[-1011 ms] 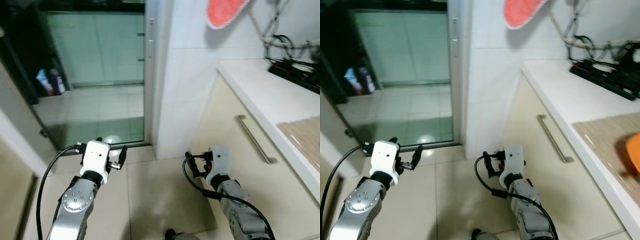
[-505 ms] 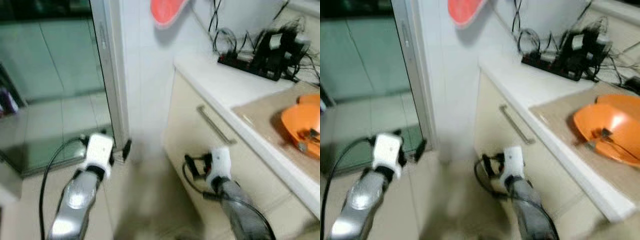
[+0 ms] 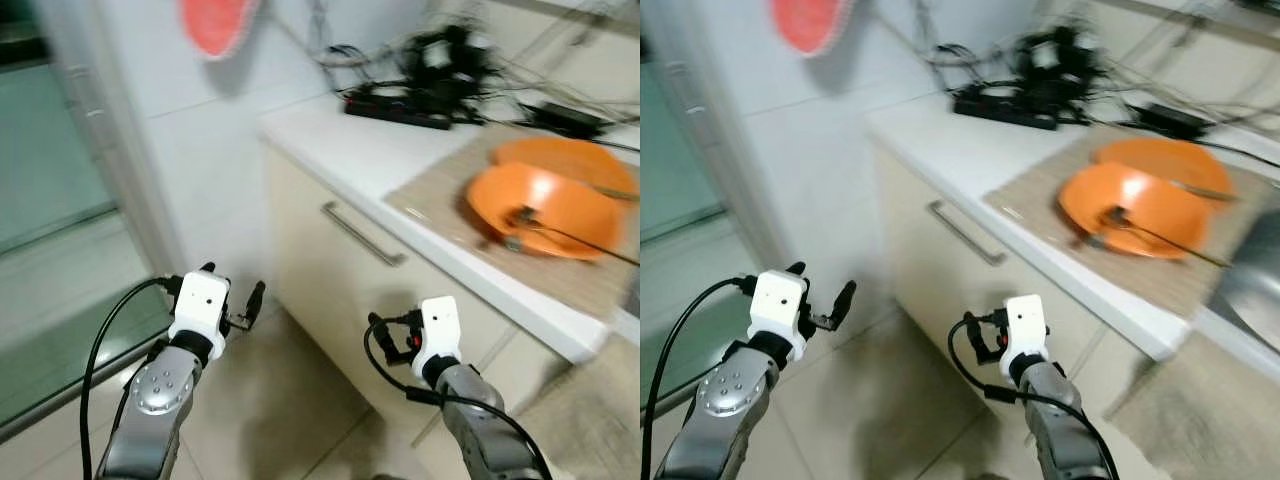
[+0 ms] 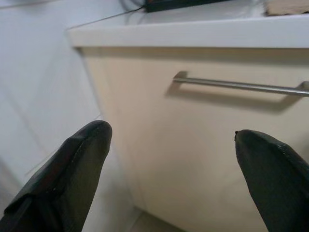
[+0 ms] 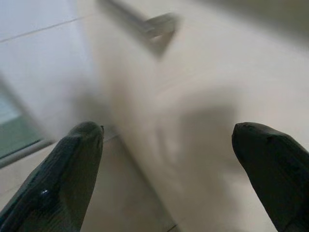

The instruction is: Kitchen organization

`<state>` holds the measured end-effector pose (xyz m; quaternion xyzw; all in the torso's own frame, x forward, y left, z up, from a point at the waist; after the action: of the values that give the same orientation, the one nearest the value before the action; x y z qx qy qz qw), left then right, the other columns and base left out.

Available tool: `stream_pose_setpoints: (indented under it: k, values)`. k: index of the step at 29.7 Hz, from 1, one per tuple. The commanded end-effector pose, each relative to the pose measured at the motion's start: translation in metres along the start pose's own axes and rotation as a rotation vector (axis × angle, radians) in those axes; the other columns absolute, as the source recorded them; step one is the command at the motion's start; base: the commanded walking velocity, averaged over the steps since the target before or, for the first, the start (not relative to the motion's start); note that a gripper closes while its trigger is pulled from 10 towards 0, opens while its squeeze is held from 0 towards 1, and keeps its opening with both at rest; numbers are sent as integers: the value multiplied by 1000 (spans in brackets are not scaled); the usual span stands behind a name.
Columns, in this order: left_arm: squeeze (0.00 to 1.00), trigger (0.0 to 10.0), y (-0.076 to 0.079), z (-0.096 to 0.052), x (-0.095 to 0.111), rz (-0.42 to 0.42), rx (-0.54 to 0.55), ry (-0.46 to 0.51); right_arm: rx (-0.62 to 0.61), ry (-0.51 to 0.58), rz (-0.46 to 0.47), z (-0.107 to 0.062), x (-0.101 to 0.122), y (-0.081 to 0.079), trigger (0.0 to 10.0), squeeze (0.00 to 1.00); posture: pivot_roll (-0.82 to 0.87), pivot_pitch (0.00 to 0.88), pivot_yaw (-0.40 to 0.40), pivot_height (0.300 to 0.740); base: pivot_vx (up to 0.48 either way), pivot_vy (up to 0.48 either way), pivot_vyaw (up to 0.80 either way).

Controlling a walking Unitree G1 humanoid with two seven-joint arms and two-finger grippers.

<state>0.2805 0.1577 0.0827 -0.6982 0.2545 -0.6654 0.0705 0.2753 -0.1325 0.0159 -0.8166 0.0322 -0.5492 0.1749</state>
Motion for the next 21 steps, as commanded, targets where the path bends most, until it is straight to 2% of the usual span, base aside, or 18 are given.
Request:
stream_pose_setpoints:
  k: [1,14,18,19,21]
  values:
    - [0,10000,-5,-1,-1,14,4,-3,17,11,6,2,2,-8,10000,0,-23,0,-20,740,0,334,-781]
    - [0,10000,-8,-3,-3,20,22,-7,29,12,-1,4,3,-9,10000,0,-10,0,-42,740,0,325,-777]
    - [0,10000,-7,-7,3,-17,21,38,52,29,-10,4,6,-12,10000,0,-1,0,-53,740,0,0,-777]
    - [0,10000,-5,-12,8,-25,2,84,106,67,-25,1,11,-20,10000,0,1,0,-57,740,0,0,-781]
    - [0,10000,-5,-14,10,-27,-6,99,125,82,-28,0,13,-22,10000,0,1,0,-57,740,0,0,-781]
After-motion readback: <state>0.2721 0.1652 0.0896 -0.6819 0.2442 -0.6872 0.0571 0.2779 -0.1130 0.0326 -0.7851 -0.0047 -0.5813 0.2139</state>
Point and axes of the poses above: a point about 5 cm out from each wrist's last joint towards the gripper, its own z axis pointing out of the wrist towards the gripper, its own x axis along the axis of the wrist's last joint, y = z × x, the point moved 3 cm from there along z, pointing out of the wrist towards the gripper, and after that the axes turned 15 degrees about z, right-handed, at the moved point
